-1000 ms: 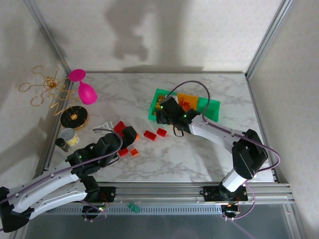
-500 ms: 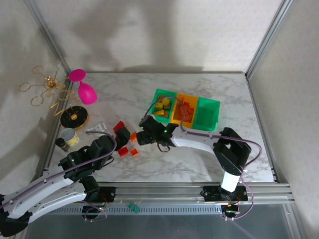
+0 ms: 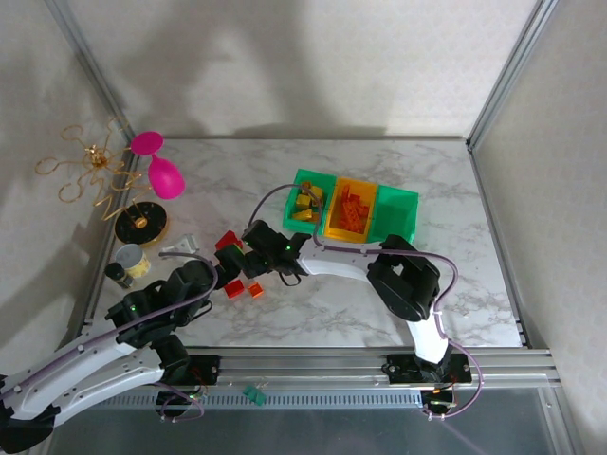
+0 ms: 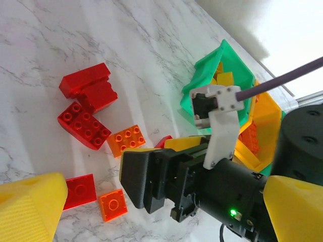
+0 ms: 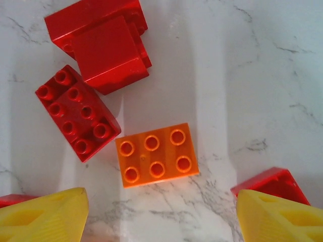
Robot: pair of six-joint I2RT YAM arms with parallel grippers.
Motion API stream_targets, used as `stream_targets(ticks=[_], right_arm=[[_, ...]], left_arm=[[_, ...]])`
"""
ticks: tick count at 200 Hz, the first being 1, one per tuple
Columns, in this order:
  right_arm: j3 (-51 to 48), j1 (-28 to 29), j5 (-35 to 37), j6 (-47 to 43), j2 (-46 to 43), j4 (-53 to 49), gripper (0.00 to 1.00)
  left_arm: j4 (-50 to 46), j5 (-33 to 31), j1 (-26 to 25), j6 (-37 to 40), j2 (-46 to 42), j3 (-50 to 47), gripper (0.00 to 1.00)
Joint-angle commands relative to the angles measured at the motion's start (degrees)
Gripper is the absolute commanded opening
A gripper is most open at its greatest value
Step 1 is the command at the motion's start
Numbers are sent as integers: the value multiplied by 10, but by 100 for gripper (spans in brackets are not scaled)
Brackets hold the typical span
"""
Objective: Sort the legos into containers by color
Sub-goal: Pick up the lego from the center of the table.
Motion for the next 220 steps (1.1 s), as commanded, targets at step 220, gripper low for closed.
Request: stream_targets(ticks=[220], right_arm=[[-39, -41, 3, -16, -121, -22, 40]], left_arm=[[-41, -15, 6, -17, 41, 59, 100]])
